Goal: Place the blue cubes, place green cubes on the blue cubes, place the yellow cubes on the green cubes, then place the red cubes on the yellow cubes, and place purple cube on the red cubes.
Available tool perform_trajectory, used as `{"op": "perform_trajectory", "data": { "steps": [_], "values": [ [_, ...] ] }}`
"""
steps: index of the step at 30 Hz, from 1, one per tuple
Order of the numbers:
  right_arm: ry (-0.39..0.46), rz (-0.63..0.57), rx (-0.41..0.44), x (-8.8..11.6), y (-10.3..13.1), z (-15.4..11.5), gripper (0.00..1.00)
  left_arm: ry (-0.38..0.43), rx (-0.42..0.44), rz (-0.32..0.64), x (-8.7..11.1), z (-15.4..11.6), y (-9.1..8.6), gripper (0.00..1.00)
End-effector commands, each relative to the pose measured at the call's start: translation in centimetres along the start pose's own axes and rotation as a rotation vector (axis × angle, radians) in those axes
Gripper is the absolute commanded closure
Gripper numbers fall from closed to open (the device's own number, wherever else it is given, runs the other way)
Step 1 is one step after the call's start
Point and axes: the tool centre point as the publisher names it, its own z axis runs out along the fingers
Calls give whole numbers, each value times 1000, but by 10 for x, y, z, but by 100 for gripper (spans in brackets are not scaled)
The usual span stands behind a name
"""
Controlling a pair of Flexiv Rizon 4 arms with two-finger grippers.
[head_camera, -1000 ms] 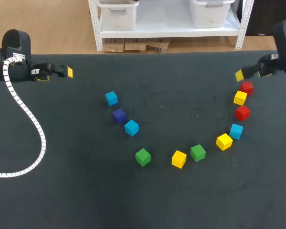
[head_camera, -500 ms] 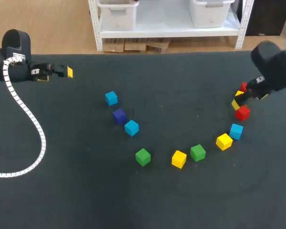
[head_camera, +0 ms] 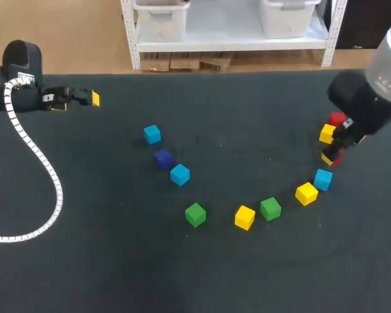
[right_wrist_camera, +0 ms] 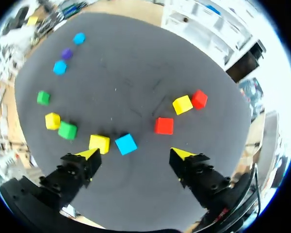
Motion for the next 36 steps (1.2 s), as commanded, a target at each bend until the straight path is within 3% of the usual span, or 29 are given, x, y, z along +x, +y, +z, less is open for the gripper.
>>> {"op": "perform_trajectory", "data": {
  "steps": [1, 3, 8, 18, 29, 36],
  "values": [
    [20, -119, -65, 11, -9, 1, 0, -5, 9, 2, 1, 0, 2, 0],
    [44, -154, -63, 19, -20, 1, 0, -5, 9, 2, 1, 0, 2, 0],
    [50, -258, -175, 28, -24, -2, 0, -5, 9, 2, 1, 0, 2, 0],
    [83, -428, -237, 15, -5, 5, 0, -5, 9, 2, 1, 0, 2, 0],
    [157, -512, -214, 18, 5, 24, 0, -5, 9, 2, 1, 0, 2, 0],
    [165, -501, -228, 17, 6, 43, 0, -5, 9, 2, 1, 0, 2, 0]
  ]
}}
